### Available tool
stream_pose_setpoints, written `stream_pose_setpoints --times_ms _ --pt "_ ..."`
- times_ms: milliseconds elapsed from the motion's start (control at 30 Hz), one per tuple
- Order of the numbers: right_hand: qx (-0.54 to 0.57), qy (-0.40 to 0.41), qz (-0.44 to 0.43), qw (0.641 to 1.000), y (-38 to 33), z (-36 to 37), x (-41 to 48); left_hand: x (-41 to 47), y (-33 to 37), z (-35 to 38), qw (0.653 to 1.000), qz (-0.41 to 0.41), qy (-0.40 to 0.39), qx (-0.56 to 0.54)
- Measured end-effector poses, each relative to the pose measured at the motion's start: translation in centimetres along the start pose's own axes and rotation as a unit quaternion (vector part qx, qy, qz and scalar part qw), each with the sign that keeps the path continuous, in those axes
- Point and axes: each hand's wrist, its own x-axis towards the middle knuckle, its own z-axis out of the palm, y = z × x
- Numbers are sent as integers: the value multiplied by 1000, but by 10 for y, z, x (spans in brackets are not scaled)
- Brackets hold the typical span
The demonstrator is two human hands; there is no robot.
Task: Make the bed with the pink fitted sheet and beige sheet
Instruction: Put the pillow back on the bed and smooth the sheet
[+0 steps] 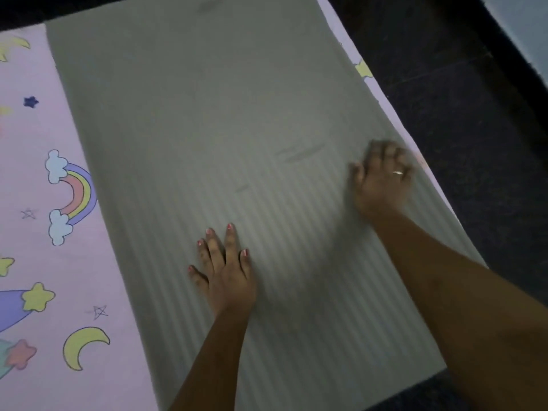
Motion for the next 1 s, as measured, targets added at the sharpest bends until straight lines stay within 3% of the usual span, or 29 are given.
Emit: stream_pose_setpoints --times_ms 100,167,233,300,367,467,600,767,800,867,933,1000 --pt "42 -9 -230 972 -83 13 -26 22 8 -6 1000 -17 7 -13" --pt "8 -59 -408 911 -137 27 -49 35 11 -7 999 -32 22 -20" --pt "-31 -94 -491 865 -167 38 -60 45 11 -7 998 -51 35 -18" --pt "-34 -75 -499 863 -171 44 -43 50 13 -7 997 -60 53 -17" --pt "-20 -68 -464 883 -155 45 -13 51 15 -6 996 -66 59 -14" --pt "-25 -32 -362 931 -102 36 41 50 21 -8 996 -76 54 -10" --pt "-48 13 -246 968 -44 15 91 53 26 -10 995 -93 43 -10" --pt "4 26 -22 999 -64 3 111 69 41 -12 993 -110 46 -21" --pt "-6 25 -42 999 -82 4 107 74 45 -12 993 -106 52 -20" --pt "-2 6 -196 981 -128 10 88 86 53 -12 994 -85 67 -18" --pt "-20 -48 -405 913 -171 19 60 99 59 -12 995 -58 78 -14" --pt "-52 -84 -503 859 -192 27 49 111 60 -12 996 -39 84 -9"
